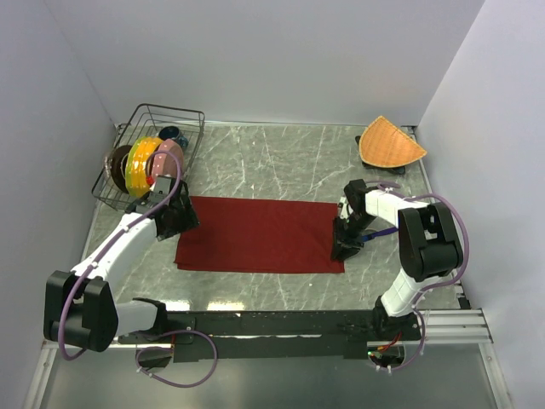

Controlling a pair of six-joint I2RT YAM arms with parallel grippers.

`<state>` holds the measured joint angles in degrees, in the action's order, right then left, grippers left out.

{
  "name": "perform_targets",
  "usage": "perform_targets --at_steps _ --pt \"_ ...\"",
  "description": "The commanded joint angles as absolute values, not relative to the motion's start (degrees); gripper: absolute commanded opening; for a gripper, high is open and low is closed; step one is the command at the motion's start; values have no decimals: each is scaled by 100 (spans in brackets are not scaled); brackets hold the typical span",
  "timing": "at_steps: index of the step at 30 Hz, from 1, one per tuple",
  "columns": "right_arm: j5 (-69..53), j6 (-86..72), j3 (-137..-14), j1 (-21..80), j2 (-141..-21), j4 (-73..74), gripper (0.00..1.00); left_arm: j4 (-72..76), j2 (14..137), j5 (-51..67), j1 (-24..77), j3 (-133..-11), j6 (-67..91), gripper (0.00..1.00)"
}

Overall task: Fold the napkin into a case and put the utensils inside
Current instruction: Pick up the rectangle-folded napkin at the center of the board.

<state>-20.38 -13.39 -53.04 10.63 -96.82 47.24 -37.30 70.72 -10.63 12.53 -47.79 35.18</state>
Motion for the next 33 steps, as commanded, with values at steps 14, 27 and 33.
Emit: perform_targets --at_steps 14,27,33 --pt "-1741 -1239 -5511 1099 -8869 5088 0 -3621 7022 -1081 1213 -4746 3586 76" --pt "-1248 -1274 -5607 1099 -9439 5054 12 -3498 7558 -1063 1213 -4852 3288 76" --pt "-1143 -1301 -5686 1090 -9466 5098 36 -3314 7848 -985 1213 -4790 3042 82"
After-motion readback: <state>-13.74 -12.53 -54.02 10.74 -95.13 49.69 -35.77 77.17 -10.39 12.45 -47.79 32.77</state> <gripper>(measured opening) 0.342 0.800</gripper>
